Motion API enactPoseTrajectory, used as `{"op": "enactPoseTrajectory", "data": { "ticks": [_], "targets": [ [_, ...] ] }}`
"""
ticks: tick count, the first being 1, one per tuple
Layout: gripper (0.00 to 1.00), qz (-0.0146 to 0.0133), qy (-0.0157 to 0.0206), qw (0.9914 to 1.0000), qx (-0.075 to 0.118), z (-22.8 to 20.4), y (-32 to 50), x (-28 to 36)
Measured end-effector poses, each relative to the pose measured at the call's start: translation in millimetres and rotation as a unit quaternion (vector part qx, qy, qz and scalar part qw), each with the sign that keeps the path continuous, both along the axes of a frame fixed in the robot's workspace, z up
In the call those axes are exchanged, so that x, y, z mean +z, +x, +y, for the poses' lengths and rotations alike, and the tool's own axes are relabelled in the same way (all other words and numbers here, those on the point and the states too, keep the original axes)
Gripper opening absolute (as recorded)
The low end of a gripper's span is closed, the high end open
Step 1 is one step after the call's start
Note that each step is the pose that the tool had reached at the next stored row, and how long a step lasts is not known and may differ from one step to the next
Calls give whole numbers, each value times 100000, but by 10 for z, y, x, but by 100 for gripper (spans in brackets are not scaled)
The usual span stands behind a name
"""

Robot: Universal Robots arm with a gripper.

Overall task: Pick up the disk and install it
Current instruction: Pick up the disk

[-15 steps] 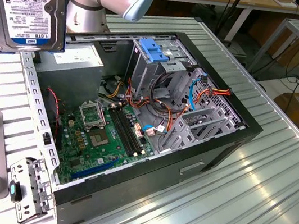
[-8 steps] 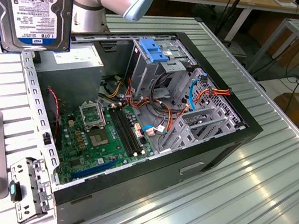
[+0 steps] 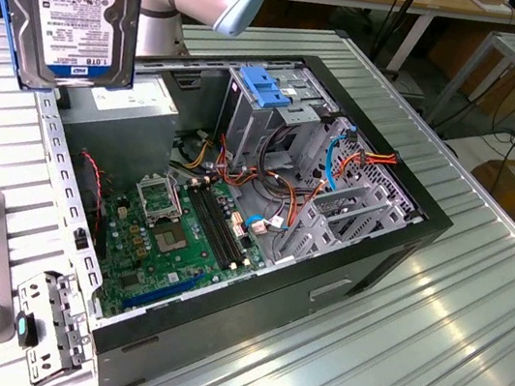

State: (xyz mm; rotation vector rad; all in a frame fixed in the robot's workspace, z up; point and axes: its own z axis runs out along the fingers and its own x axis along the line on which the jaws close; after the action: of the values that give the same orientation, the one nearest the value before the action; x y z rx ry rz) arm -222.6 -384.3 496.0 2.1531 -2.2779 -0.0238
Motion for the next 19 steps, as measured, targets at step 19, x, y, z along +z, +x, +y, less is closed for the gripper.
{"op": "enactPoseTrajectory", "data": {
  "ticks": [19],
  "targets": [
    [37,2,-1,100000,0,0,67,0]
  ]
}}
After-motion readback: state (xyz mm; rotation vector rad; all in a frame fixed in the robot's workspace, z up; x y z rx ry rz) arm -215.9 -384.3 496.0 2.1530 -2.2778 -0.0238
